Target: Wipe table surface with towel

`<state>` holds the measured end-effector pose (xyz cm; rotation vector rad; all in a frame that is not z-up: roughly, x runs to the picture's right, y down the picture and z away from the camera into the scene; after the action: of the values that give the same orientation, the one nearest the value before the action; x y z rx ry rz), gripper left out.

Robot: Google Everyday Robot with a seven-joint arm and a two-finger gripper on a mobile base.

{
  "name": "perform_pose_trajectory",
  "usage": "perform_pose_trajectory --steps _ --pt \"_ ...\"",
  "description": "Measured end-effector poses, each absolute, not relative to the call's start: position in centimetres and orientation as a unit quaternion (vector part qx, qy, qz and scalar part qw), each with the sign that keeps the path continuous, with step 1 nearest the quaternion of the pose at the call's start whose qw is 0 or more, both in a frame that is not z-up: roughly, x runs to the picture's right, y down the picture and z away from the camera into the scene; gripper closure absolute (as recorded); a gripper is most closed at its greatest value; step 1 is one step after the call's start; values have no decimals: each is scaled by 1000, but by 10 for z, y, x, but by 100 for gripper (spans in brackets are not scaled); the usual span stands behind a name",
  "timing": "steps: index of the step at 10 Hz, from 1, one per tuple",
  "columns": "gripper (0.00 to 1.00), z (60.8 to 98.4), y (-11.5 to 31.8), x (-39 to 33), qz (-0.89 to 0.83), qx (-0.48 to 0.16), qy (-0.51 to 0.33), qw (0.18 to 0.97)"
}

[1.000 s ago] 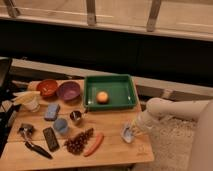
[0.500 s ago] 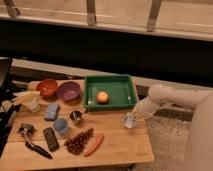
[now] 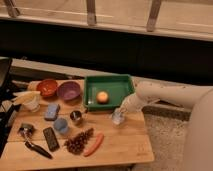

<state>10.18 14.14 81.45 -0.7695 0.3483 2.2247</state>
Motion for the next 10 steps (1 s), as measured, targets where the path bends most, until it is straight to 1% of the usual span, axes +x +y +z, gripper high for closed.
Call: perform_pose_trajectory --steps 2,4,6,8,10 --pt "100 803 169 87 861 -316 137 374" --pt "100 797 200 83 861 -321 155 363" --pt "100 787 220 106 869 -310 176 343" --pt "100 785 219 140 880 -289 186 326" --pt "100 792 193 155 886 -271 182 329"
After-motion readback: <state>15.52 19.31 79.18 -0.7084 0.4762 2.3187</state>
